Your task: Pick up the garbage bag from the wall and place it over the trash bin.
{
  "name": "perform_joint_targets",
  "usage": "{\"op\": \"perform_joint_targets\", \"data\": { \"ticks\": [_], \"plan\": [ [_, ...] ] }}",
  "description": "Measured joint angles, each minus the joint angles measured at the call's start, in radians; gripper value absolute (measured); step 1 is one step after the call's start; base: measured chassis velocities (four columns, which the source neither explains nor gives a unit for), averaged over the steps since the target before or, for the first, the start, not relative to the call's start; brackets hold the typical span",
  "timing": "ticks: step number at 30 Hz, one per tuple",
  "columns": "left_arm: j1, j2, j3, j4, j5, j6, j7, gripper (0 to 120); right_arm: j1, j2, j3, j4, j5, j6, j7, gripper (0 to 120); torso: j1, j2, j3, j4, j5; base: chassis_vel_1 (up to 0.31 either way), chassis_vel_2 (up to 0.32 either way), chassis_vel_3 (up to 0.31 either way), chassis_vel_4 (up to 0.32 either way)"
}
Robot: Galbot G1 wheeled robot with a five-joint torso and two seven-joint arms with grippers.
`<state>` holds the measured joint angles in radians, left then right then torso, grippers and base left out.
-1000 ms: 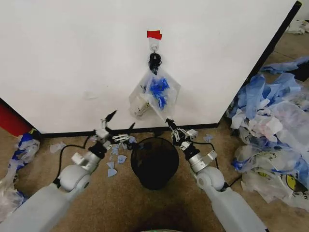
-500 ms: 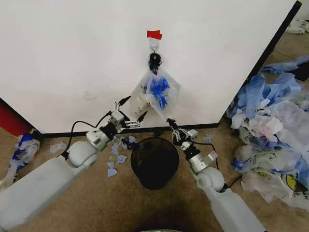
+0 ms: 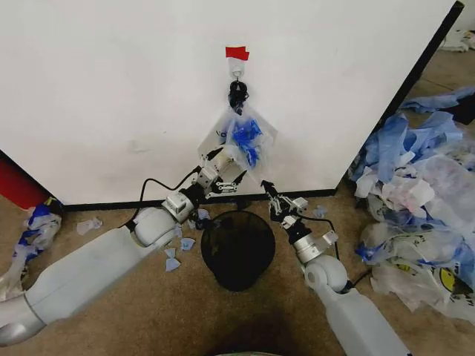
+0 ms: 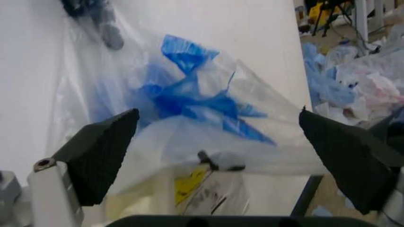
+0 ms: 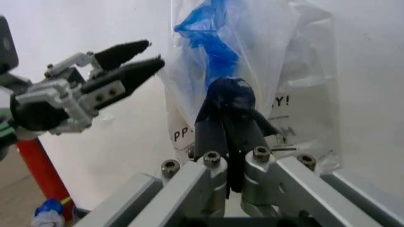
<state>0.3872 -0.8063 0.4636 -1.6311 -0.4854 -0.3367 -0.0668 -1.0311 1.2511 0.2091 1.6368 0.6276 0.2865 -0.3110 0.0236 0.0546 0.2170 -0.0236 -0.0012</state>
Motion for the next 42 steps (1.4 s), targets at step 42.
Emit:
{"op": "perform_joint_targets", "data": {
  "ticks": [42],
  "plan": [
    [-0.038,0.016,0.058,0.083,-0.082,0.055,0.038,96,0.010,0.019,-0.003,-0.006,0.008,0.001,0.000,0,0.000,0.000,0.000,0.0001,-0.0001,0.000,0.000,0.000,0.000]
  ]
}}
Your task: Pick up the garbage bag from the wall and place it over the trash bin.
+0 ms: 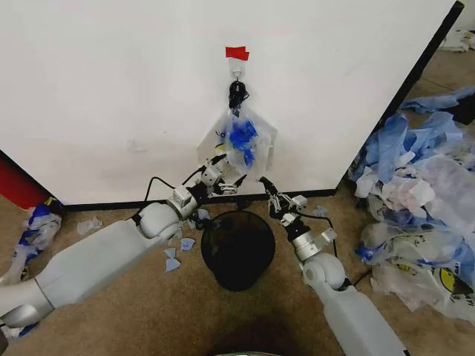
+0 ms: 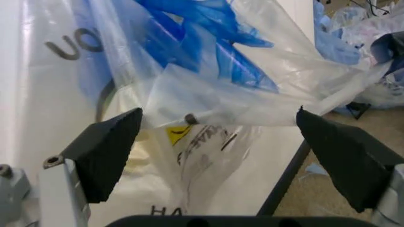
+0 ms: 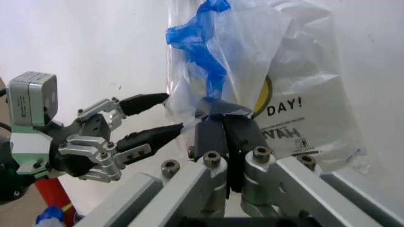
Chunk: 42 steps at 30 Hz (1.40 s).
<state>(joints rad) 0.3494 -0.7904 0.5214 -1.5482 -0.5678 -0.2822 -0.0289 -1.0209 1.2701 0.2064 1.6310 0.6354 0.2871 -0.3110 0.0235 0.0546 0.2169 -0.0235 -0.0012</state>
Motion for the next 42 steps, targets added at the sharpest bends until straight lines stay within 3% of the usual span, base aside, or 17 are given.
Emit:
{"op": "perform_joint_targets", "data": {
  "ticks": [6,15,22,31,35,38,42],
  "plan": [
    [0.006,0.011,-0.024,-0.023,-0.005,-0.019,-0.001,96,0.003,0.003,-0.003,0.000,-0.001,0.000,0.000,0,0.000,0.000,0.000,0.0000,-0.0001,0.000,0.000,0.000,0.000],
    [0.025,0.044,-0.069,-0.177,-0.044,-0.024,-0.028,94,0.000,0.001,-0.001,-0.001,-0.004,0.001,-0.002,0,0.000,0.000,0.000,0.0000,0.0002,0.000,0.000,0.000,0.000],
    [0.119,0.035,-0.116,-0.182,-0.035,-0.033,-0.035,94,-0.001,0.000,-0.001,-0.002,-0.011,0.002,-0.001,0,0.000,0.000,0.000,-0.0001,-0.0001,0.000,0.000,0.000,0.000],
    [0.330,-0.006,-0.334,-0.159,-0.014,-0.058,-0.043,95,-0.006,-0.011,-0.006,-0.013,-0.030,-0.002,0.029,0,0.000,0.000,0.000,0.0000,-0.0002,0.000,0.000,0.000,0.000],
    [0.434,-0.008,-0.409,-0.175,0.013,-0.070,-0.039,94,-0.006,-0.024,-0.006,-0.011,-0.070,-0.004,0.050,18,0.000,0.000,0.000,0.0003,-0.0001,0.000,0.000,0.000,0.000],
    [0.460,-0.010,-0.426,-0.179,0.020,-0.073,-0.038,94,-0.013,-0.035,0.000,-0.002,-0.114,-0.012,0.067,25,0.000,0.000,0.000,0.0002,0.0001,0.000,0.000,0.000,0.000],
    [0.508,-0.014,-0.471,-0.194,0.030,-0.077,-0.038,94,-0.041,-0.073,0.026,0.027,-0.244,-0.009,0.112,43,0.000,0.000,0.000,-0.0005,0.0003,0.000,0.000,0.000,0.000]
  ]
}}
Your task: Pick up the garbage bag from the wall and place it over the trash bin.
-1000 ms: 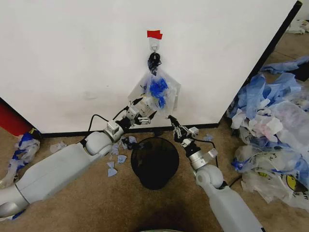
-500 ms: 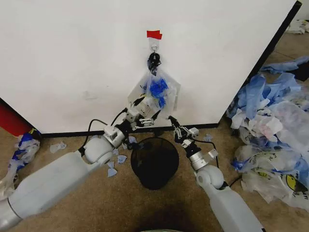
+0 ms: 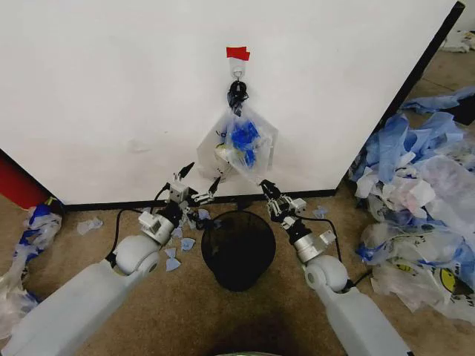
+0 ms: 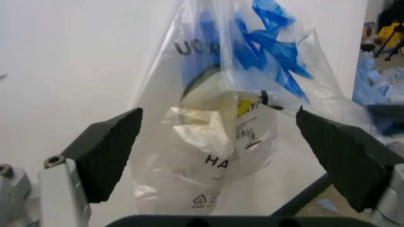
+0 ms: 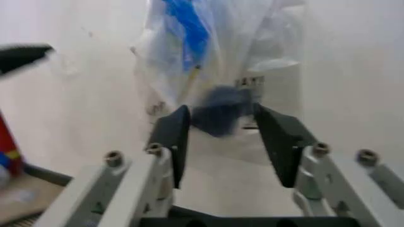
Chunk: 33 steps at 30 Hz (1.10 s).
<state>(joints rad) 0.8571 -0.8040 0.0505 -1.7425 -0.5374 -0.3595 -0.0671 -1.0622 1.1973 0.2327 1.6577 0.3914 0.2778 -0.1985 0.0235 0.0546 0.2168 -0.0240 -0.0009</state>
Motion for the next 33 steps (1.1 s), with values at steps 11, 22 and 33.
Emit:
{"op": "perform_joint_targets", "data": {
  "ticks": [11,22,33],
  "plan": [
    [0.096,0.007,-0.055,-0.036,0.025,-0.008,0.000,94,0.007,-0.008,0.033,0.092,-0.342,0.051,0.129,81,0.000,0.000,0.000,0.0002,-0.0004,0.000,0.000,0.000,0.000],
    [0.174,0.010,-0.115,-0.054,0.040,-0.024,0.005,94,0.141,0.040,-0.066,0.032,-0.540,-0.034,0.260,100,0.000,0.000,0.000,0.0003,-0.0003,0.000,0.000,0.000,0.000],
    [0.209,0.000,-0.127,-0.049,0.047,-0.042,0.009,94,0.305,0.092,-0.155,-0.048,-0.656,-0.085,0.331,100,0.000,0.000,0.000,0.0005,-0.0005,0.000,0.000,0.000,0.000]
  ]
}}
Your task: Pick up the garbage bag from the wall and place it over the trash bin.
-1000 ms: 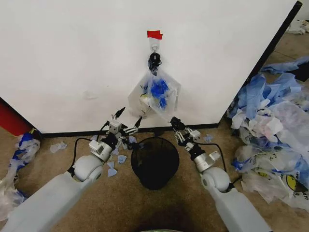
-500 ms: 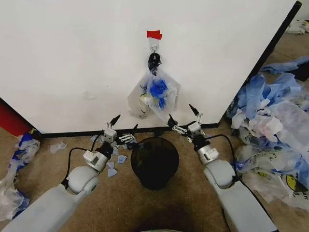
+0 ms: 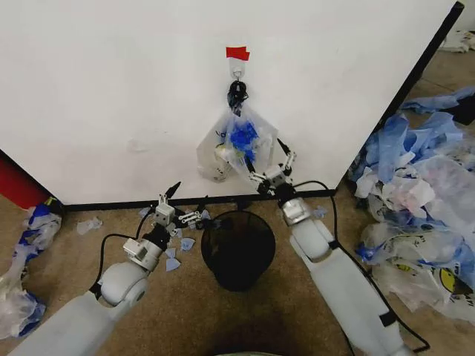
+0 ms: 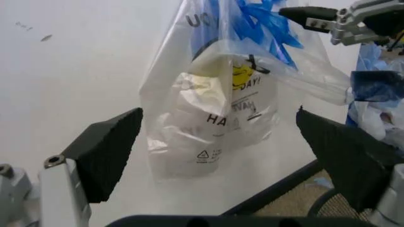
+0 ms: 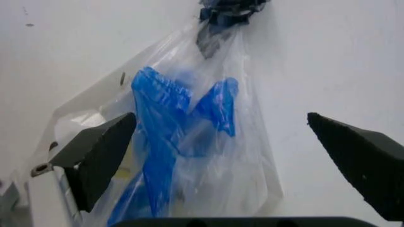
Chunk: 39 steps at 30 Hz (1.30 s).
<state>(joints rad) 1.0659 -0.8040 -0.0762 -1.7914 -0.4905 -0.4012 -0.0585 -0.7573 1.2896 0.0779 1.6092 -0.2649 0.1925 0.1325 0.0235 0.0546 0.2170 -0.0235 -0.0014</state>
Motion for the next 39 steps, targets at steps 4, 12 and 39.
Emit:
{"op": "perform_joint_targets", "data": {
  "ticks": [4,12,39],
  "plan": [
    [0.007,-0.003,-0.003,0.001,0.000,-0.007,0.001,94,0.004,0.005,-0.005,-0.016,-0.015,-0.007,0.012,100,0.000,0.000,0.000,-0.0002,0.0002,0.000,0.000,0.000,0.000],
    [0.010,-0.008,-0.003,0.005,-0.002,-0.019,0.008,94,0.020,0.006,-0.006,-0.055,-0.058,-0.004,0.016,100,0.000,0.000,0.000,-0.0003,0.0002,0.000,0.000,0.000,0.000],
    [0.032,-0.013,-0.001,0.018,-0.001,-0.048,0.023,94,0.028,0.014,-0.002,-0.101,-0.056,0.004,0.024,61,0.000,0.000,0.000,-0.0002,0.0003,0.000,0.000,0.000,0.000]
  ]
}}
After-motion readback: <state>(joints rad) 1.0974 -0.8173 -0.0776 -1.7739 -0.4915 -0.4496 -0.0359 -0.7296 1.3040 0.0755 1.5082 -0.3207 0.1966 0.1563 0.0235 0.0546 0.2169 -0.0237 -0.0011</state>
